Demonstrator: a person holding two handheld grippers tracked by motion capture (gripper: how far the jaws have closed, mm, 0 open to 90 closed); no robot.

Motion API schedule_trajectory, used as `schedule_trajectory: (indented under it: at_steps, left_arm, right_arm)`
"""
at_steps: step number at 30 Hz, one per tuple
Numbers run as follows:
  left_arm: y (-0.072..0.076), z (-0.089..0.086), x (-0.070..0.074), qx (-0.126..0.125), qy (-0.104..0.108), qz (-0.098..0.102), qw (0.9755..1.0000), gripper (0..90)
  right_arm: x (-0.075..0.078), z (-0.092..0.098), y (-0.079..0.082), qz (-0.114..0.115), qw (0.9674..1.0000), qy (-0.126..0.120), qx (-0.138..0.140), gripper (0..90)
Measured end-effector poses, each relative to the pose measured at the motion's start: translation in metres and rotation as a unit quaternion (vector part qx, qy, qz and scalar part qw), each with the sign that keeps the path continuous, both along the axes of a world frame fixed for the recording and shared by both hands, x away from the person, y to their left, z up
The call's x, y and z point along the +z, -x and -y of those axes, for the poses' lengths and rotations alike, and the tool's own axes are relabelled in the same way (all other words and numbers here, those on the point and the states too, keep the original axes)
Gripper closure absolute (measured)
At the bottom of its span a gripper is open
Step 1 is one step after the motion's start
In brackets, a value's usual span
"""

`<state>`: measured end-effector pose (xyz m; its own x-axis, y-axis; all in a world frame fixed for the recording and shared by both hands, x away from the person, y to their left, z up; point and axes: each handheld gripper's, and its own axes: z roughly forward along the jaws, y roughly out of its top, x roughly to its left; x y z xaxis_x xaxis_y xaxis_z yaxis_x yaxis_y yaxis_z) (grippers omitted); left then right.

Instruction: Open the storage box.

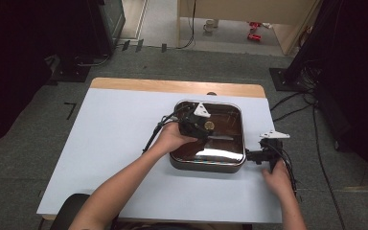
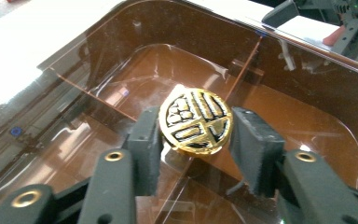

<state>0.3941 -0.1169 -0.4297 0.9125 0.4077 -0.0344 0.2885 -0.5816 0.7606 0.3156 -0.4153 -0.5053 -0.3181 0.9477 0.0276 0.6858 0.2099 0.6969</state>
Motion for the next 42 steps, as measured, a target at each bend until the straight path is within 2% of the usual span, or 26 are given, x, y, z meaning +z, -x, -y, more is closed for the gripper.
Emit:
schedule_trajectory:
  at_steps: [12,15,19,21,25,32,38,42]
  left_arm:
    - [0.0,-0.001,0.003,0.002,0.003,-0.005,1.0,59.0]
    - [0.0,-0.003,0.007,0.003,0.009,-0.012,0.9999,59.0]
    - [0.0,-0.005,0.014,-0.001,0.024,-0.039,0.999,59.0]
    - [0.002,-0.005,0.019,-0.003,0.02,-0.043,0.9989,59.0]
    - [0.009,-0.006,0.028,-0.01,0.013,-0.035,0.9993,59.0]
    - [0.018,-0.012,0.039,-0.025,-0.001,-0.037,0.999,59.1]
    - [0.025,-0.019,0.046,-0.031,-0.003,-0.043,0.9986,59.1]
    - [0.03,-0.026,0.051,-0.033,0.004,-0.045,0.9984,59.1]
  right_arm:
    - [0.0,0.0,0.0,0.0,1.0,-0.001,-0.001,0.0]
    - [0.0,0.0,0.0,0.0,1.0,-0.001,-0.001,0.0]
    - [0.0,0.0,0.0,0.0,1.0,-0.001,-0.001,0.0]
    - [0.0,0.0,0.0,0.0,1.0,-0.001,-0.001,0.0]
    - [0.0,0.0,0.0,0.0,1.0,-0.001,-0.001,0.0]
    - [0.0,0.0,0.0,0.0,1.0,-0.001,-0.001,0.0]
    - [0.0,0.0,0.0,0.0,1.0,-0.001,-0.001,0.0]
    - [0.0,0.0,0.0,0.0,1.0,0.0,0.0,0.0]
